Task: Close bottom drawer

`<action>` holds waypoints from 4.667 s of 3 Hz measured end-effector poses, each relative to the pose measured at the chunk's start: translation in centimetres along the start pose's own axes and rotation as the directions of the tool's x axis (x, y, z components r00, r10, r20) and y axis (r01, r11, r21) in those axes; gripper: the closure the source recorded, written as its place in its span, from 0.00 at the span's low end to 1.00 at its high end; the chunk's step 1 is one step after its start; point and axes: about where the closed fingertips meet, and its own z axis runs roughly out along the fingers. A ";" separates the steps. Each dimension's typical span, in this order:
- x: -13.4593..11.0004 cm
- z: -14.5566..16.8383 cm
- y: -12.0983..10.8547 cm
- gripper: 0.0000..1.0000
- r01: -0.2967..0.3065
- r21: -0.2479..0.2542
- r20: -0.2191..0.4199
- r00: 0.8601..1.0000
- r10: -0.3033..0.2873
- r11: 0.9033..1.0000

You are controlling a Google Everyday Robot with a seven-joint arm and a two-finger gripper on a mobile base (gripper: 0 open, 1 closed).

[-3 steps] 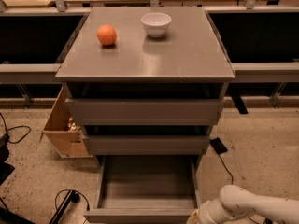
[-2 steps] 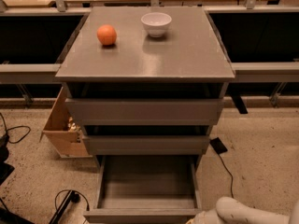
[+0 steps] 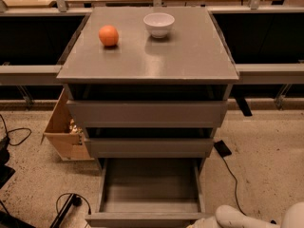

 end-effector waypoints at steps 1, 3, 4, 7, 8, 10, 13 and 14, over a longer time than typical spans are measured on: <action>-0.6 0.8 -2.0 1.00 -0.010 0.034 -0.008 1.000 0.010 0.999; -2.2 1.7 -5.3 1.00 -0.051 0.116 -0.049 0.997 0.057 0.992; -2.2 1.7 -5.3 1.00 -0.051 0.116 -0.049 0.997 0.057 0.992; -3.6 1.7 -9.8 1.00 -0.029 0.125 -0.033 0.999 0.033 0.992; -3.5 1.7 -9.7 1.00 -0.029 0.125 -0.033 0.999 0.033 0.992; -4.6 1.4 -12.9 1.00 -0.016 0.128 -0.031 0.999 0.020 0.992; -6.8 0.8 -20.2 1.00 -0.005 0.133 -0.029 1.000 0.009 0.991; -6.9 0.8 -20.2 1.00 -0.005 0.133 -0.029 1.000 0.009 0.991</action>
Offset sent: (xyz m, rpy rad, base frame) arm 0.0770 0.0137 -0.0189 -0.1303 -0.0477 -0.1288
